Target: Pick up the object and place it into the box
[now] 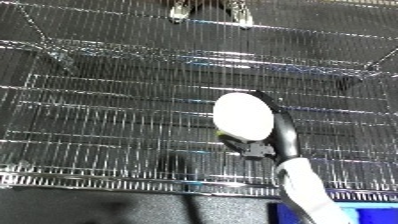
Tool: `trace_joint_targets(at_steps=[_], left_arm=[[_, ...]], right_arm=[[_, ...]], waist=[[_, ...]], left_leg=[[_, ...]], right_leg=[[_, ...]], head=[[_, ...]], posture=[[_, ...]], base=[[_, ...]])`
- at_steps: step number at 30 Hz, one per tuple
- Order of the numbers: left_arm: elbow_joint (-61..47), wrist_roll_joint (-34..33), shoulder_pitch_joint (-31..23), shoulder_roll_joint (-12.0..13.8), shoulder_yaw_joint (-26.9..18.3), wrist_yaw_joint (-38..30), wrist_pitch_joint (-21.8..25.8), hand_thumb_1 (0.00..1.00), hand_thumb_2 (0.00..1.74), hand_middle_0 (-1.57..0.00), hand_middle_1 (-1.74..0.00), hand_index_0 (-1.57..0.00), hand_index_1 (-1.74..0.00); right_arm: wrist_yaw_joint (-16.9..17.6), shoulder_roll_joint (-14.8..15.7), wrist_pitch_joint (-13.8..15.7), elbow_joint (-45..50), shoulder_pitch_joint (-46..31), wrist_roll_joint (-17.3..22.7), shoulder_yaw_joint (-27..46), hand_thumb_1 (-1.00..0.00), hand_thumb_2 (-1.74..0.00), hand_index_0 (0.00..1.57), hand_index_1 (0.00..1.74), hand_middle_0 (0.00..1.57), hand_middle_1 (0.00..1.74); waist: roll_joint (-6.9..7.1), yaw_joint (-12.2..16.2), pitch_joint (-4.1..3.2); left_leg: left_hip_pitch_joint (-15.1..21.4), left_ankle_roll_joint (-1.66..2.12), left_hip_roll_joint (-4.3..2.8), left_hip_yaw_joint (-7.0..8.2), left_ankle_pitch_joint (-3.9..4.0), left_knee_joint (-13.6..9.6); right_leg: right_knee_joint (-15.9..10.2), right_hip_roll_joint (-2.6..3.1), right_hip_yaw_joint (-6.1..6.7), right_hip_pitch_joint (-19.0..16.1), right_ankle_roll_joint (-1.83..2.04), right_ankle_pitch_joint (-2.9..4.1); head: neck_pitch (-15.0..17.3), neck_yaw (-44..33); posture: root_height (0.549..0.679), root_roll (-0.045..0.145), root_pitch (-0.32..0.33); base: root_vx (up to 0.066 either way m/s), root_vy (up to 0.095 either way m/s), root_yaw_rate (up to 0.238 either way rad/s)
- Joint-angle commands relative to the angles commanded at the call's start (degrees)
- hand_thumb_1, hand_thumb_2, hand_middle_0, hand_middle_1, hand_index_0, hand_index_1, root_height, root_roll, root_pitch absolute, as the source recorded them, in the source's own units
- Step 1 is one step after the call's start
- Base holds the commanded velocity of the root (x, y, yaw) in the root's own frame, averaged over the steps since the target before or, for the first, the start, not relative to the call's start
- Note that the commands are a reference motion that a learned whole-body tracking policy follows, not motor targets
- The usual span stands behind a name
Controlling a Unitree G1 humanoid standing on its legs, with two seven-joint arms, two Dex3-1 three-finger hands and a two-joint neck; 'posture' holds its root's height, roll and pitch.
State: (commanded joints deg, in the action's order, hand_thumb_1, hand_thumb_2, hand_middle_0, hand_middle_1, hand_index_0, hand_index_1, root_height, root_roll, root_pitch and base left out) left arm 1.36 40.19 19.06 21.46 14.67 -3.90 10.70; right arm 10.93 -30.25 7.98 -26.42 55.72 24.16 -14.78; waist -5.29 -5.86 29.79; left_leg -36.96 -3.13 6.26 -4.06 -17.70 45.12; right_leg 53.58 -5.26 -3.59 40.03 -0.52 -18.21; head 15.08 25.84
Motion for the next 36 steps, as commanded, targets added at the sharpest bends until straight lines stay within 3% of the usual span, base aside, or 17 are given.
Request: trace_joint_targets(at_steps=[8, 15, 21, 27, 36], left_arm=[[0.4, -1.1, -1.3, -0.3, -1.8, 0.2, -0.3, 1.00, 1.74, -1.57, -1.74, -1.57, -1.74], [0.6, -2.2, -1.7, -0.4, -2.7, 0.0, -1.5, 1.00, 1.74, -1.57, -1.74, -1.57, -1.74], [1.3, -3.3, -2.0, -0.4, -3.7, -0.2, -2.4, 1.00, 1.74, -1.57, -1.74, -1.57, -1.74], [1.4, -4.0, -2.9, -0.3, -4.9, 0.1, -3.2, 1.00, 1.74, -1.57, -1.74, -1.57, -1.74], [0.9, -4.0, -4.1, -0.3, -5.3, 0.9, -3.5, 1.00, 1.74, -1.57, -1.74, -1.57, -1.74]], right_arm=[[-1.2, 1.3, -0.4, 13.6, -9.6, 0.5, 5.1, -0.80, -1.39, 1.26, 1.39, 1.26, 1.39], [-1.1, 3.3, 0.0, 21.9, -16.6, -1.9, 7.7, -0.80, -1.39, 1.26, 1.39, 1.26, 1.39], [-0.4, 5.4, 0.8, 26.0, -21.7, -3.0, 9.1, -0.80, -1.39, 1.26, 1.39, 1.26, 1.39], [-0.4, 6.4, 1.8, 28.6, -26.5, -3.1, 11.2, -0.80, -1.39, 1.26, 1.39, 1.26, 1.39], [2.1, 6.6, 3.5, 30.2, -32.7, -2.7, 13.9, -0.80, -1.39, 1.26, 1.39, 1.26, 1.39]], waist=[[1.96, 2.6, 0.00], [2.90, 4.5, 0.00], [3.69, 5.9, 0.00], [4.17, 7.3, -0.03], [4.33, 9.1, -0.88]], left_leg=[[5.1, 0.64, -1.46, 0.11, 0.11, -2.4], [8.6, 0.65, -2.20, 0.43, 0.02, -3.9], [12.3, 0.68, -2.99, 0.60, 0.42, -6.5], [15.5, 1.08, -3.96, 1.05, 0.74, -8.3], [18.7, 1.50, -4.80, 2.26, 1.40, -11.3]], right_leg=[[-3.1, 0.11, 0.47, -5.2, 0.22, 0.49], [-4.8, 0.39, 1.08, -8.4, 0.40, 0.75], [-7.7, 0.61, 1.57, -11.8, 0.88, 1.41], [-10.3, 0.73, 1.85, -15.0, 1.18, 1.97], [-13.6, 1.17, 2.40, -17.9, 1.51, 2.57]], head=[[3.0, -2.6], [4.8, -5.5], [5.8, -6.2], [7.0, -5.4], [8.6, -2.5]], posture=[[0.625, 0.045, 0.101], [0.630, 0.046, 0.072], [0.637, 0.046, 0.050], [0.644, 0.048, 0.028], [0.650, 0.051, 0.020]], base=[[-0.028, 0.002, -0.106], [-0.044, -0.015, -0.066], [-0.049, -0.031, -0.109], [-0.033, -0.024, -0.134], [-0.031, -0.013, -0.115]])
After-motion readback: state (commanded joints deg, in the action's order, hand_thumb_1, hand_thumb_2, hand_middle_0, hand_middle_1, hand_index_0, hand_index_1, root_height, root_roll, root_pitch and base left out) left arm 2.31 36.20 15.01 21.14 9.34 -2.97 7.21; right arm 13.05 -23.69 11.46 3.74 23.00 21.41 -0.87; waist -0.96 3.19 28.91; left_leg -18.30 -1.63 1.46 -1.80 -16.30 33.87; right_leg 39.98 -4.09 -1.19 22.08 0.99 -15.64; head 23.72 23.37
